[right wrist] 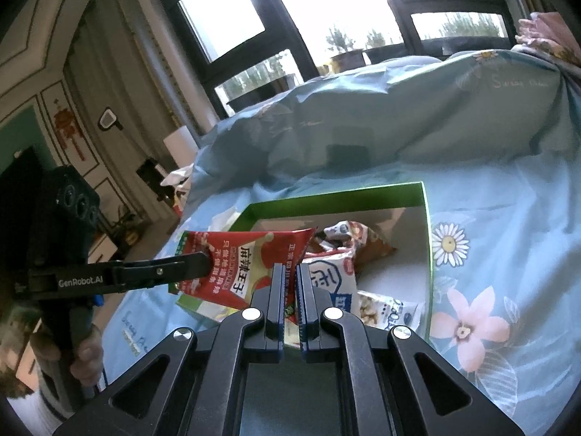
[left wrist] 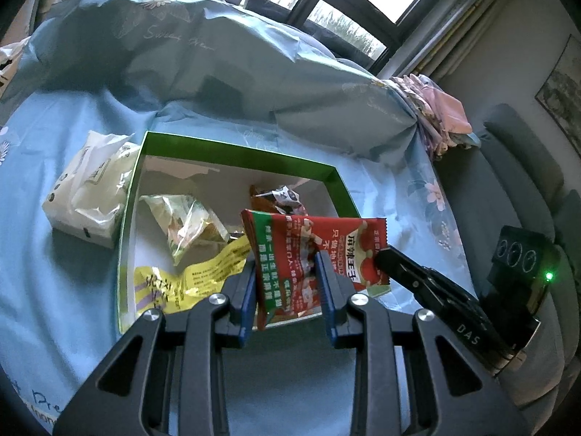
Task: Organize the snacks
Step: 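Carry the red packet over the green box and lower it inside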
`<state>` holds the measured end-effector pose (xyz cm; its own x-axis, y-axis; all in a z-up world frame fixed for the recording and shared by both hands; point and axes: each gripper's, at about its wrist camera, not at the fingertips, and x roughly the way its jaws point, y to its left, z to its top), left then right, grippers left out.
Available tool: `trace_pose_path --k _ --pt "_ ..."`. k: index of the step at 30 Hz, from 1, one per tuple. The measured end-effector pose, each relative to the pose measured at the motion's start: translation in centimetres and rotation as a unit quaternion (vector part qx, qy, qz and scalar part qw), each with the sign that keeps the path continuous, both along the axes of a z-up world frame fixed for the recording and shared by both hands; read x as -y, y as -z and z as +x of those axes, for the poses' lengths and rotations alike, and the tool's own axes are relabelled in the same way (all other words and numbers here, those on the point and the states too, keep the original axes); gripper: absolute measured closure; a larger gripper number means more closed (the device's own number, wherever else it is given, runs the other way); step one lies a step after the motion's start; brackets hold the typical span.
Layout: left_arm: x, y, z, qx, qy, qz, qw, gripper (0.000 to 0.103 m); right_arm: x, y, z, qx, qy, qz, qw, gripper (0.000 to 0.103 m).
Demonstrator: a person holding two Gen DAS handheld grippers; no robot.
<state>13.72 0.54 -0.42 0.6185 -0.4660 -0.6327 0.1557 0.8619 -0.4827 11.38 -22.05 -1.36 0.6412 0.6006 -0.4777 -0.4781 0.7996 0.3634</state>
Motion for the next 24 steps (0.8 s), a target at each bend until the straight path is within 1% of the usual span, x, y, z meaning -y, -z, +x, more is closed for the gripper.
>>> trace_pose_path --k 12,24 --pt "0.1 1.0 2.0 -0.003 -0.003 0.005 1.0000 0.073 -0.1 0.6 2.4 -0.011 0.005 -0.011 1.000 0.095" --pt "0.3 1.7 3.2 -0.004 -0.006 0.007 0.9999 0.072 0.1 1.4 3.5 -0.019 0.012 -0.011 1.000 0.095"
